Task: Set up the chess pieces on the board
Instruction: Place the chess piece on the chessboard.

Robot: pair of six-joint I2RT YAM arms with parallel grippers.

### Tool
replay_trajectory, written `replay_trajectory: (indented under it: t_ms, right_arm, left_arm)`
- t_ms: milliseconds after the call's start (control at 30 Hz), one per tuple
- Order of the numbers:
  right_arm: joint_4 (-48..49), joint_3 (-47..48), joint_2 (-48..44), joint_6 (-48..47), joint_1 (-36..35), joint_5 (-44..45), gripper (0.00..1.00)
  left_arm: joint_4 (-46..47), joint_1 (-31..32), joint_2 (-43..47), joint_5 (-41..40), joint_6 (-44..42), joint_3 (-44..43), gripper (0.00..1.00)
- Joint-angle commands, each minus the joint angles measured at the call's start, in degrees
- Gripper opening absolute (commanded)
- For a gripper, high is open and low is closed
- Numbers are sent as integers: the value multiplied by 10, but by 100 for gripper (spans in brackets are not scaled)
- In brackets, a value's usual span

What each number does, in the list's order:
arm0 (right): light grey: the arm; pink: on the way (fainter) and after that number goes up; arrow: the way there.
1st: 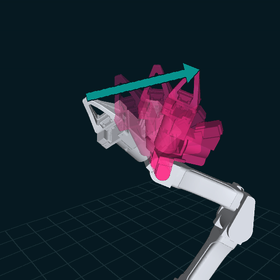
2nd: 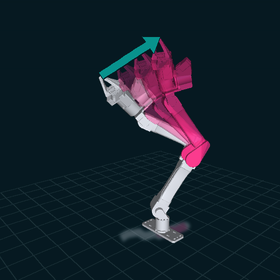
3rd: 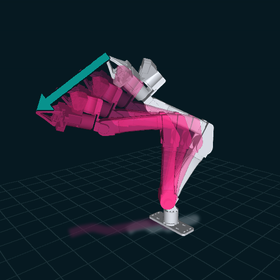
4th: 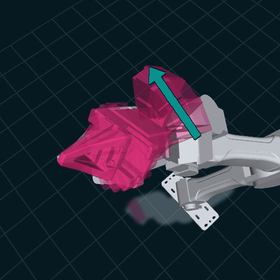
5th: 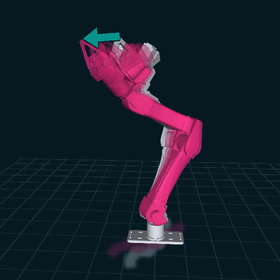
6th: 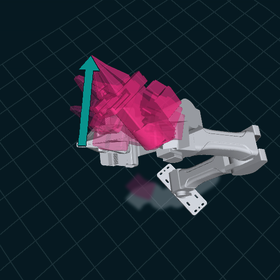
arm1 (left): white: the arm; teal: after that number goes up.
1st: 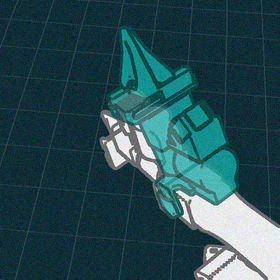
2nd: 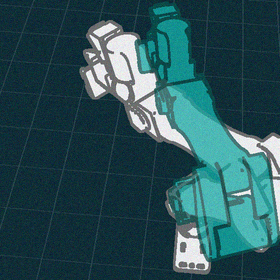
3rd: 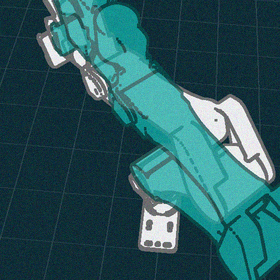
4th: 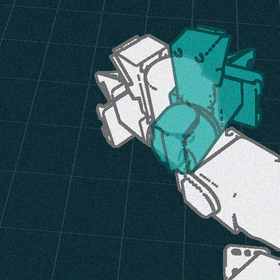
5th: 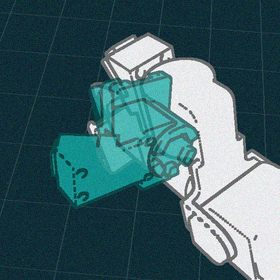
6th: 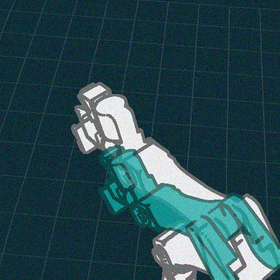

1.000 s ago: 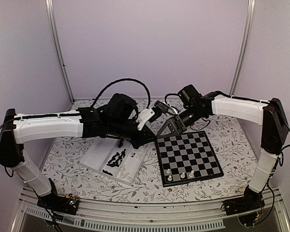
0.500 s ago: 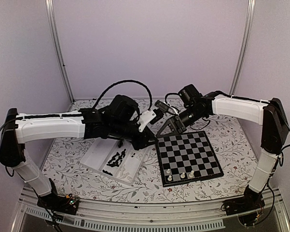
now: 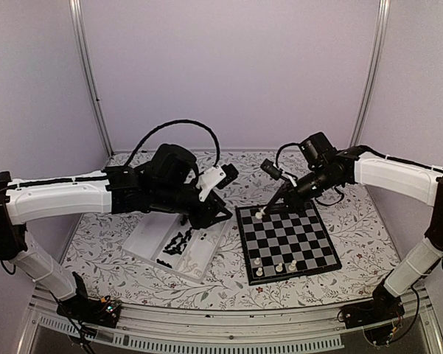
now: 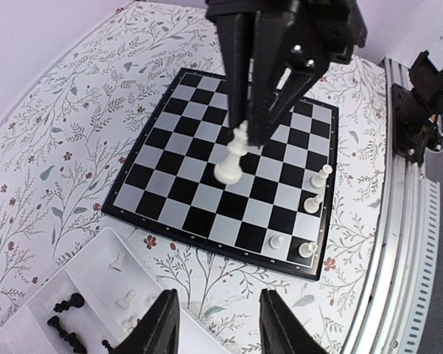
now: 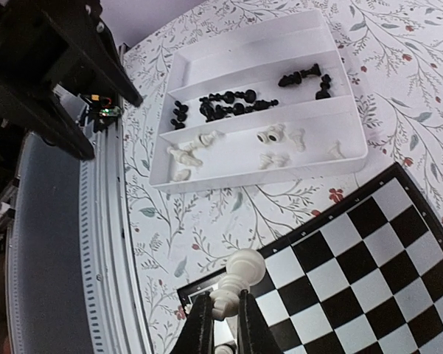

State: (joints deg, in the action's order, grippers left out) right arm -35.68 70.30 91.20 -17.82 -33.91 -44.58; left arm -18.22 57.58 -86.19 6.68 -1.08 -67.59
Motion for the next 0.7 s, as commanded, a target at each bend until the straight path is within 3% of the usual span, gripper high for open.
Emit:
replay_trajectory:
  t_ms: [0, 300, 433, 667]
  right_arm:
    - [-28, -53, -49, -67, 8, 82, 5]
    - [-65, -163, -163, -124, 23, 175, 4]
    - [-75, -169, -200, -151, 68, 194, 2]
    - [-118, -207, -230, -220, 76, 211, 3]
  left_arm:
    - [-1, -24, 20, -12, -4, 22, 40]
    - [20, -65, 23, 3, 9, 48, 40]
    - [21, -71, 18, 3, 9, 49, 40]
    - [34, -76, 18, 6, 21, 62, 40]
